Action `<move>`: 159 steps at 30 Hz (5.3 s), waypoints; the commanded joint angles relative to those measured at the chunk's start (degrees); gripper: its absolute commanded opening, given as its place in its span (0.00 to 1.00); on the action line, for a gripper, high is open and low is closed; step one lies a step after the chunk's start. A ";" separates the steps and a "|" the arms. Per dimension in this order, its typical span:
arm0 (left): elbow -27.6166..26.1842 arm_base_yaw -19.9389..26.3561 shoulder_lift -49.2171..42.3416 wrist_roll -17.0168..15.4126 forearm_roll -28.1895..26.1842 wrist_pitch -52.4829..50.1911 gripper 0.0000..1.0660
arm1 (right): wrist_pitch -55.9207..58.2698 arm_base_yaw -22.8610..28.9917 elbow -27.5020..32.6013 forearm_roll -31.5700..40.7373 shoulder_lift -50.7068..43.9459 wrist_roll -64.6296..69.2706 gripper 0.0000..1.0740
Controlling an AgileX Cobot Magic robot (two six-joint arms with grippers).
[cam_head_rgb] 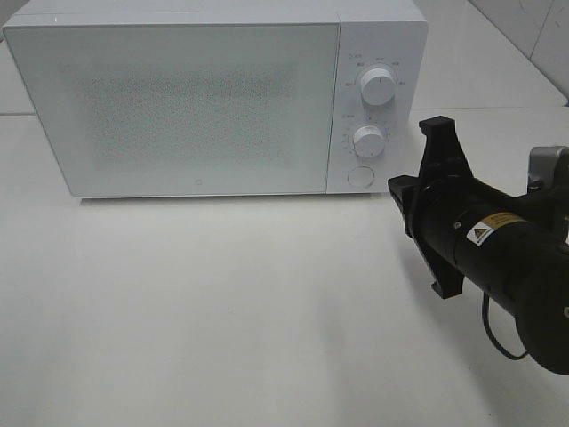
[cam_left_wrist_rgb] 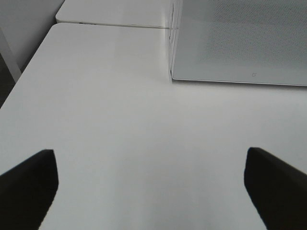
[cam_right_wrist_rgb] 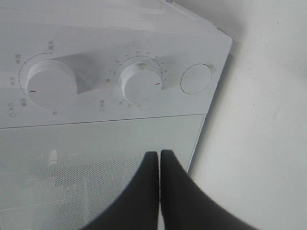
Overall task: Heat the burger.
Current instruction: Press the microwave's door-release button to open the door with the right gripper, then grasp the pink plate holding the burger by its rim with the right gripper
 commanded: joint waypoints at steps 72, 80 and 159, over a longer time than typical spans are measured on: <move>0.17 0.11 -0.97 0.00 -0.40 -0.29 0.92 | 4.87 -9.97 -28.65 2.18 26.87 0.97 0.00; 0.17 0.11 -0.97 0.00 -0.40 -0.29 0.92 | 1.03 -9.97 -31.00 2.46 26.87 -0.63 0.00; 0.17 0.11 -0.97 0.00 -0.40 -0.29 0.92 | 20.28 -11.75 -19.02 -15.13 15.64 -4.93 0.00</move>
